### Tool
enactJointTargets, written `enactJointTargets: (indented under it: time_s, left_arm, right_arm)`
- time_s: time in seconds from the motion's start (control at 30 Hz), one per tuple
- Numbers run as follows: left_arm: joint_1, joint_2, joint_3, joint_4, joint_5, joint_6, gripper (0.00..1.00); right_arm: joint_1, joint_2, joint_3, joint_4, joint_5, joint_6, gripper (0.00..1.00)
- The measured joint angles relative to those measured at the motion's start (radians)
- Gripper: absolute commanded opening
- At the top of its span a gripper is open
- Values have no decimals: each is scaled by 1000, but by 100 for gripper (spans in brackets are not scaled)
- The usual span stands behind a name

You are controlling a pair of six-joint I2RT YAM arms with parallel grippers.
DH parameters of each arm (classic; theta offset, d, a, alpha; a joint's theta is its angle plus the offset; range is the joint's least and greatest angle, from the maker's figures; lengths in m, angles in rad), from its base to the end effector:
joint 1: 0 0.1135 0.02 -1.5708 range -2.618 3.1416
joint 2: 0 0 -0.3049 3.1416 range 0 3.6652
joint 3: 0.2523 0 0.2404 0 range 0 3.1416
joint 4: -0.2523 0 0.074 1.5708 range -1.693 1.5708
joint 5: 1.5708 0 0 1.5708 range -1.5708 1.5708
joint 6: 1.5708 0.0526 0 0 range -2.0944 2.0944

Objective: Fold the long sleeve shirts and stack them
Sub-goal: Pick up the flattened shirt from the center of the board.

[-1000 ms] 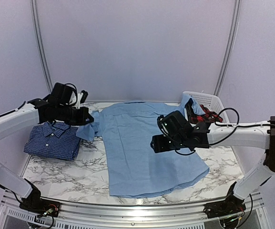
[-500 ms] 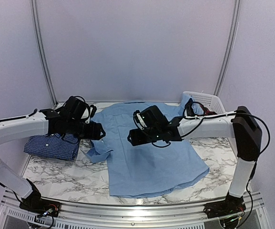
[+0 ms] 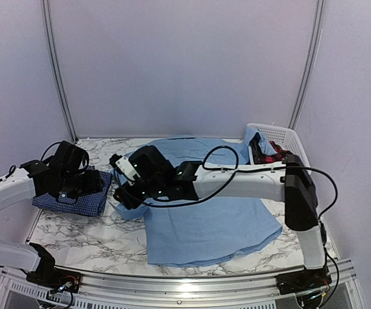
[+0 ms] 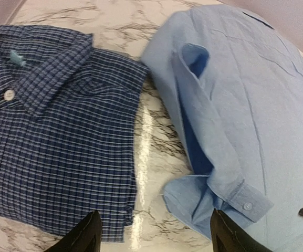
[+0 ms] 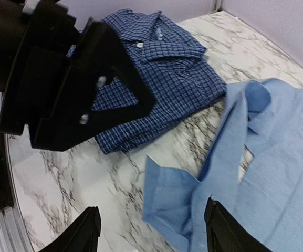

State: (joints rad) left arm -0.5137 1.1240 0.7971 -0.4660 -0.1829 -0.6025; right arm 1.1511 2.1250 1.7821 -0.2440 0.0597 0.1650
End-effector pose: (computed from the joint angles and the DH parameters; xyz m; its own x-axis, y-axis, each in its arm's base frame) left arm 0.1930 -0.0979 0.2810 -0.7220 -0.2324 -0.6516 -0.0451 0.9557 -0.2909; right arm 0.2169 0.4783 0.2810 -0.3690 -0.4246 -0.8268 -0.8422 0.5291 0.1042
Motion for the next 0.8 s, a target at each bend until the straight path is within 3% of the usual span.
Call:
enactJointTargets:
  time_s: [0.2, 0.43, 0.53, 0.73, 0.8]
  left_arm:
    - [76, -53, -6, -53, -32, -34, 73]
    - [109, -64, -6, -76, -32, -38, 73]
    - [110, -64, -6, -81, -21, -37, 73]
    - [110, -64, -6, -82, 10, -33, 73]
    - [110, -63, -6, -82, 20, -29, 73]
  right_arm:
    - [37, 252, 301, -103, -67, -89, 58]
    - [37, 359, 385, -168, -74, -125, 50]
    - [37, 385, 409, -180, -74, -135, 40]
    - [37, 404, 440, -193, -38, -151, 3]
    - [34, 404, 450, -198, -18, -158, 0]
